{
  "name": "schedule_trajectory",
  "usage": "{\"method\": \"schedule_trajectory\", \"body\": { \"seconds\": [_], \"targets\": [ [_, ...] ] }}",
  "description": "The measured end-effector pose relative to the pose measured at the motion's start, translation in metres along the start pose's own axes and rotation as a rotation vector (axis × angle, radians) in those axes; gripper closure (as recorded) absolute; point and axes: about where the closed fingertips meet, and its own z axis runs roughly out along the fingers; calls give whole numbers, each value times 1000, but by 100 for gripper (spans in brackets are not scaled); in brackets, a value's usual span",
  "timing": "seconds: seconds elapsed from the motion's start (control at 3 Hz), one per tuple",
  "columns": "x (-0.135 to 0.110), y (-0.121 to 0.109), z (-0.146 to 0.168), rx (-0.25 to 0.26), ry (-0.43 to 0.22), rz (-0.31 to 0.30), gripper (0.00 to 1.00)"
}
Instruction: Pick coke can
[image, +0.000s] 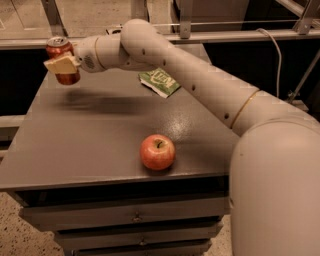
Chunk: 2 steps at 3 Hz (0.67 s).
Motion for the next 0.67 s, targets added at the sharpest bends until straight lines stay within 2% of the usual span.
{"method": "schedule_trajectory", "body": {
  "seconds": [0.33,0.67],
  "targets": [
    [-20,-3,-38,25,-43,-7,100],
    [-20,-4,-42,30,-45,-5,100]
  ]
}}
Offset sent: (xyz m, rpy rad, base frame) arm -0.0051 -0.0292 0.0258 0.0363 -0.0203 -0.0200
